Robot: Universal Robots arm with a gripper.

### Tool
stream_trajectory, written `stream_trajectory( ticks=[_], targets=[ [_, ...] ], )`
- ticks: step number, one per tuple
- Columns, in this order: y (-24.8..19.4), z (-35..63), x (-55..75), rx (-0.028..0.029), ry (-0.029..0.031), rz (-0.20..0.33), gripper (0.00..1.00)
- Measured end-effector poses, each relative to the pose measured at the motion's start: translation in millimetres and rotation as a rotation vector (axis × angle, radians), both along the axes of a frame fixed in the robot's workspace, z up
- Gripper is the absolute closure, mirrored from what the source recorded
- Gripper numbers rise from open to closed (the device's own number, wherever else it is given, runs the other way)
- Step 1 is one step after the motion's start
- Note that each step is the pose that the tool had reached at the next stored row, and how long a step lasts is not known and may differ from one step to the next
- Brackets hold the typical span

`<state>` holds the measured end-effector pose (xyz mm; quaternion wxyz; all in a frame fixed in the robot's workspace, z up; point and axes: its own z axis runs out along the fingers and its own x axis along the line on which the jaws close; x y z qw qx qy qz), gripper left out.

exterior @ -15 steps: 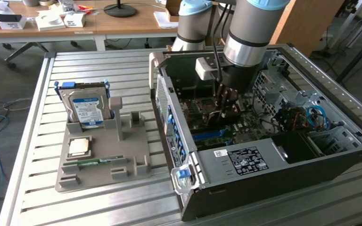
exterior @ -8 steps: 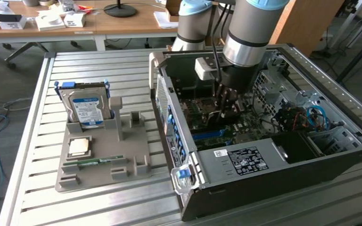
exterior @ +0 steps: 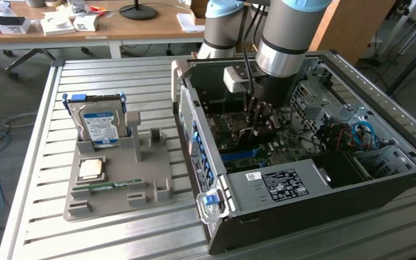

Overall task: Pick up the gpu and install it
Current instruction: 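Insert the gpu into the slot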

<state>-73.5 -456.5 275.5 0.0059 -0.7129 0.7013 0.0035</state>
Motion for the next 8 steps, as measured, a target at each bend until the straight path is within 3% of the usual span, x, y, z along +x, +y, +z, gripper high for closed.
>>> stream_trajectory(
  ticks=[8],
  targets=[
    [0.1, -3.1, -0.3, 0.0001, 0.0, 0.0, 0.74]
  ],
)
